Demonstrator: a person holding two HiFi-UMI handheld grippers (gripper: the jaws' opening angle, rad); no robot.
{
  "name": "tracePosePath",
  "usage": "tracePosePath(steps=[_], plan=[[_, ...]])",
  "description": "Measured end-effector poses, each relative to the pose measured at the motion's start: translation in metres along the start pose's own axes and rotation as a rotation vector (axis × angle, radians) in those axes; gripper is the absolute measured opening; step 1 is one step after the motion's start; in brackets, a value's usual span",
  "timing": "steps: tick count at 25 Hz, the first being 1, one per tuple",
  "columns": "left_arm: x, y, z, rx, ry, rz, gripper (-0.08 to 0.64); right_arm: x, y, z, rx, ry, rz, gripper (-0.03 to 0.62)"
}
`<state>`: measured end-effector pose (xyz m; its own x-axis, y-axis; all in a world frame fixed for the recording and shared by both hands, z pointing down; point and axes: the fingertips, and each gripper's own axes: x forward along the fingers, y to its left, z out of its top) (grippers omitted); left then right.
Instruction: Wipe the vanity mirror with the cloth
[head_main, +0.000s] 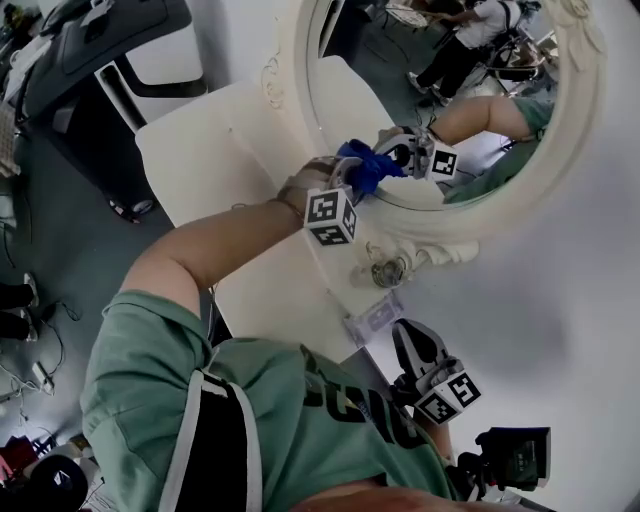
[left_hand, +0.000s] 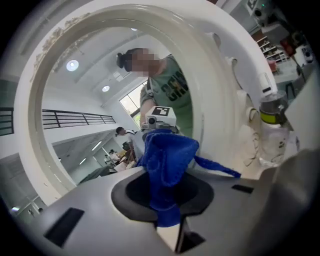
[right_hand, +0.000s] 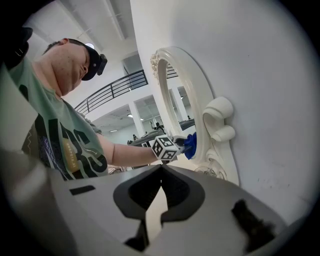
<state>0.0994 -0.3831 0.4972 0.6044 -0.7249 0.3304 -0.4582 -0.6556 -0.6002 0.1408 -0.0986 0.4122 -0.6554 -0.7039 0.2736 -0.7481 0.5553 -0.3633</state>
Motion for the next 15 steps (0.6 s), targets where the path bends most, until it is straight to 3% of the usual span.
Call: tracePosePath(steps=[3, 6, 10, 12, 15], plan=[[0.006, -0.037, -0.006, -0.001, 0.002, -0.048, 0.071, 0.000, 0.001, -0.002, 0.005, 0.003, -0.007, 0.012], [0.009, -0.039, -0.007, -0.027, 0.002, -0.078, 0.074, -0.001, 0.000, -0.001, 0.007, -0.004, -0.012, 0.012], [0.006, -0.035, -0.008, -0.059, 0.022, -0.178, 0.078, -0.007, 0.009, 0.007, -0.036, -0.036, 0.006, 0.012], [-0.001, 0.005, -0.004, -0.106, 0.015, -0.139, 0.080, -0.013, 0.009, 0.011, -0.043, -0.055, 0.001, 0.012], [-0.017, 0.121, 0.010, -0.183, -0.019, 0.043, 0.080, -0.020, 0.000, 0.012, -0.023, -0.083, -0.023, 0.012]])
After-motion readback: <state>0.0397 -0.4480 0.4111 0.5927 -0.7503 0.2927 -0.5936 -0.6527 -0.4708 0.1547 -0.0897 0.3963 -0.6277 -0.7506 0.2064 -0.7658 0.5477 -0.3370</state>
